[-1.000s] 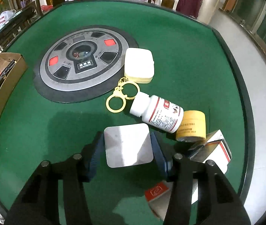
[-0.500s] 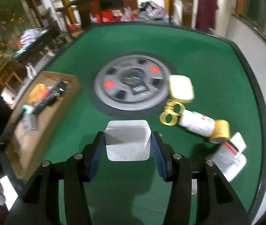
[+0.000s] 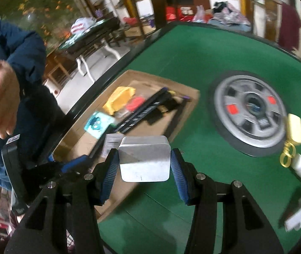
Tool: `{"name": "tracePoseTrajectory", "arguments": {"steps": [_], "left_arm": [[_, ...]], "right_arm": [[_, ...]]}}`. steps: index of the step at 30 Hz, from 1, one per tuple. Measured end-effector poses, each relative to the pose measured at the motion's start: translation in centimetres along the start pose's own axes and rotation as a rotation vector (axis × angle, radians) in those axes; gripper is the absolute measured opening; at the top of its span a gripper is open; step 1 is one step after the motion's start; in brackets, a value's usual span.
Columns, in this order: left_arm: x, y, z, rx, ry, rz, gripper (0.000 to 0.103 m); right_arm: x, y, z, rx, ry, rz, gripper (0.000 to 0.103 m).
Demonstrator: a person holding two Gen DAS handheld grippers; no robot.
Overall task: Organize objects
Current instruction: 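Carry the white plug into the box and open the right tool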
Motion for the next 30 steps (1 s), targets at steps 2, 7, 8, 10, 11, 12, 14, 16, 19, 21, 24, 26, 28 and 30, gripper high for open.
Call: {"name": "tracePoseTrajectory", "arguments": {"steps": [2,7,8,10,11,12,14,16,19,21,24,26,28,30], "left_arm": [[0.0,0.2,0.1,0.003,0.005,-0.004,0.011],[0.3,1.3,-0.1,0.043,-0.011,-0.013,0.016],[0.5,1.4,0.0,0.043,-0.014,-0.018,0.024],[0.9,1.7,-0.1,0.042,-0.024,-0.056,0.039],[1.2,1.8,-0.2,0.041,-0.034,-0.071,0.043],[1.8,1.8,-0.4,0.041,-0.050,-0.087,0.044],[2.9,2.1,-0.7,0.048,-0.083,-0.124,0.056],[4.0,2.5,-1.0,0.059,-0.126,-0.169,0.056],[4.8,3.0,-1.0,0.074,-0.155,-0.221,0.059],[4.8,3.5,-1.0,0.081,-0.154,-0.249,0.059],[4.5,4.0,-0.8,0.086,-0.147,-0.278,0.059],[4.3,4.3,-0.7,0.095,-0.140,-0.276,0.059],[4.1,4.6,-0.6,0.104,-0.135,-0.283,0.059],[4.0,4.9,-0.5,0.110,-0.129,-0.285,0.059]], "right_arm": [[-1.7,0.8,-0.5,0.012,0.025,0.012,0.049],[-5.9,1.2,-1.3,0.012,0.085,0.077,0.049],[-6.7,1.2,-1.4,0.010,0.095,0.088,0.049],[-7.8,1.0,-1.4,0.017,0.106,0.110,0.049],[-7.9,1.0,-1.3,0.021,0.109,0.117,0.049],[-8.4,1.1,-1.3,0.025,0.116,0.124,0.049],[-8.6,1.4,-1.4,0.028,0.107,0.139,0.050],[-8.7,1.6,-1.5,0.029,0.105,0.142,0.050],[-8.8,2.1,-1.6,0.033,0.096,0.165,0.050],[-8.6,2.4,-1.7,0.045,0.088,0.213,0.050],[-6.9,4.0,-1.6,0.101,0.033,0.289,0.050],[-5.4,5.4,-1.5,0.152,-0.027,0.355,0.052],[-3.9,6.8,-1.2,0.205,-0.086,0.436,0.055],[-2.4,8.0,-0.9,0.253,-0.149,0.535,0.059]]}}
Point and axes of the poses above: each gripper's, at about its wrist camera, not at the fingertips, and x roughly against the way its jaws point, y to its left, z to its underside, the point moved 6 cm from there along -x, roughly the way its jaws point, and after that the axes turned 6 degrees about y, right-handed, at the moved point
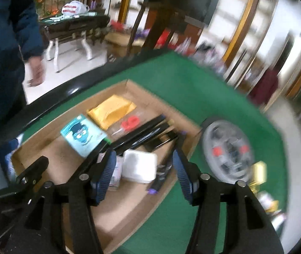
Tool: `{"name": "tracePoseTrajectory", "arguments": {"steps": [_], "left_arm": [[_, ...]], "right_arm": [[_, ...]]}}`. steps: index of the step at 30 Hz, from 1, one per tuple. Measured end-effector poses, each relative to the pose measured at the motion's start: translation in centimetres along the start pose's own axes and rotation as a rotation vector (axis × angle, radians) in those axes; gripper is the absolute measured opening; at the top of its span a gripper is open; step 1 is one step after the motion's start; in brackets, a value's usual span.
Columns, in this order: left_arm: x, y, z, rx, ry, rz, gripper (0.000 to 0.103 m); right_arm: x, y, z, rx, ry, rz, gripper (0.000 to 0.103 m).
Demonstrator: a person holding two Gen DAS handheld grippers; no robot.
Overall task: Organize objects
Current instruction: 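Carry the white plug into the box and open the right tool, then move both tools back toward the remaining items beside the grey mat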
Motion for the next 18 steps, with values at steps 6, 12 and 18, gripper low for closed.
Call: {"name": "tracePoseTrajectory", "arguments": {"steps": [6,12,18], "left_arm": [[-0.5,0.9,0.2,0.042,0.028,0.014,0.059],[0.2,0.5,0.3,0.042,0.017,0.031,0.059],[0.4,-1.2,0.6,0.013,0.025,0.050,0.059]], "right_arm": [[5.0,2.0,-0.4,0.143,-0.195,0.267,0.081],[4.2,0.9,0.0,0.137,-0.170,0.290,0.081],[2.8,-2.2,1.5,0.072,-0.096,0.299,0.081]]}}
Point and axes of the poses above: each gripper's, at about its wrist camera, not at the fingertips, and x roughly against the way its jaws point, y to its left, z to its underside, the point moved 6 cm from there along -x, roughly the way its jaws point, and after that the axes turned 6 degrees about y, right-handed, at the moved point
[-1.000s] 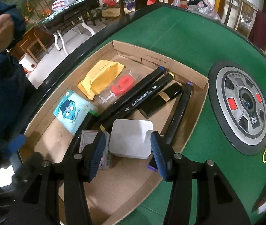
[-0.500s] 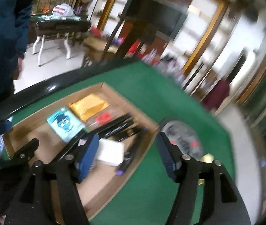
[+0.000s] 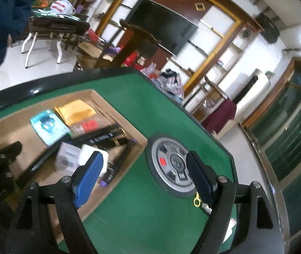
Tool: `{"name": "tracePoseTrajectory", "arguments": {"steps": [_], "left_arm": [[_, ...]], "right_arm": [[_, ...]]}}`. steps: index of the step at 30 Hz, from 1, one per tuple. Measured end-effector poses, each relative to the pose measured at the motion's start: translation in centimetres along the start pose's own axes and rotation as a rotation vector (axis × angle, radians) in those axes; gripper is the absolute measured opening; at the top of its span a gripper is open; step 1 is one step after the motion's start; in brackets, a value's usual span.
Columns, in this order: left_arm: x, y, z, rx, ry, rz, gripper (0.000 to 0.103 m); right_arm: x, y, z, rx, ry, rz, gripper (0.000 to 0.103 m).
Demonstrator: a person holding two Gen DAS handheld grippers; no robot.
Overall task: Organize objects
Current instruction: 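Move both tools back toward the remaining items beside the grey mat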
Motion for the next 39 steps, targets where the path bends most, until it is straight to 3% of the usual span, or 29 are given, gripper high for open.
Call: {"name": "tracePoseTrajectory", "arguments": {"steps": [8,20,34,39], "left_arm": [[0.7,-2.0,0.3,-0.036,-0.006,0.003,0.059],[1.4,-6.6,0.8,-0.119,-0.013,0.010,0.059],[1.2,-13.2,1.6,-0.222,0.006,0.017,0.059],[1.1,-16.1,1.9,-0.248,0.030,0.069,0.059]], "right_arm": [[-0.6,-3.4,2.1,-0.093,0.041,-0.001,0.081],[2.8,-10.1,5.1,-0.322,-0.091,-0.032,0.081],[0.4,-14.5,8.6,-0.396,-0.044,-0.022,0.081],[-0.8,-16.3,10.1,-0.425,-0.025,-0.008,0.081]]}}
Point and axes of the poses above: each gripper's, at about its wrist camera, not at the fingertips, and x roughly against the way its jaws point, y to its left, z to its underside, the point moved 6 cm from there along -x, roughly the way its jaws point, and after that the axes turned 6 degrees about y, right-handed, at the moved point
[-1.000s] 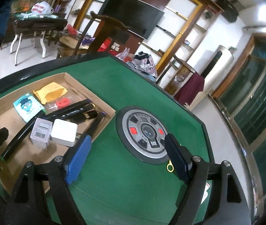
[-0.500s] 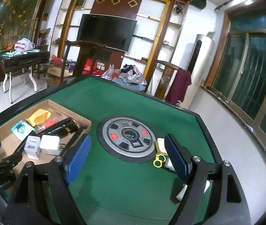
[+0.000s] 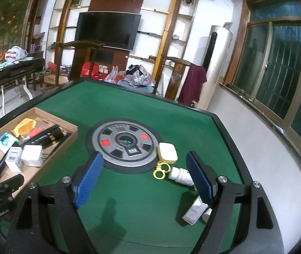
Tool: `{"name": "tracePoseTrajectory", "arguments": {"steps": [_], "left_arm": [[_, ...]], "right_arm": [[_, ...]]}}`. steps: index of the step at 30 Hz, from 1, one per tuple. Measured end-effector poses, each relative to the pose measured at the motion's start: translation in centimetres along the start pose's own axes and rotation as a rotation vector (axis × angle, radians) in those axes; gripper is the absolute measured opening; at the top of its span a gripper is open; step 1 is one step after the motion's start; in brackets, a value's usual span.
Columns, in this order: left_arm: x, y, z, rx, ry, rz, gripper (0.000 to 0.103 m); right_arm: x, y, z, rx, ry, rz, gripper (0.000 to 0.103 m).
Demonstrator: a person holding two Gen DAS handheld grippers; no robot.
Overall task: Organize objects
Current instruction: 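Move both tools back toward the remaining items beside the grey mat, then grasp the silver-grey carton with the left tool and lift it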
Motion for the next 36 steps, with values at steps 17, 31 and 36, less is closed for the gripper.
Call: {"name": "tracePoseTrajectory", "arguments": {"steps": [17,31,36], "left_arm": [[-1.5,-17.5,-1.8,-0.257,0.079,0.350,0.059],[-5.3,-31.3,-0.9,-0.541,0.016,0.349,0.058],[-4.8,-30.6,-0.8,-0.522,0.033,0.360,0.022]], "right_arm": [[-9.8,-22.6,4.6,-0.484,0.162,-0.014,0.081],[-10.8,-25.6,7.7,-0.646,0.164,-0.090,0.081],[-11.1,-26.0,7.6,-0.656,0.168,-0.102,0.081]]}}
Point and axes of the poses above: each gripper's, at about its wrist camera, not at the fingertips, and x roughly against the way its jaws point, y to its left, z to its underside, the point moved 6 cm from there along -x, roughly the way its jaws point, and after that the axes turned 6 degrees about y, right-handed, at the moved point
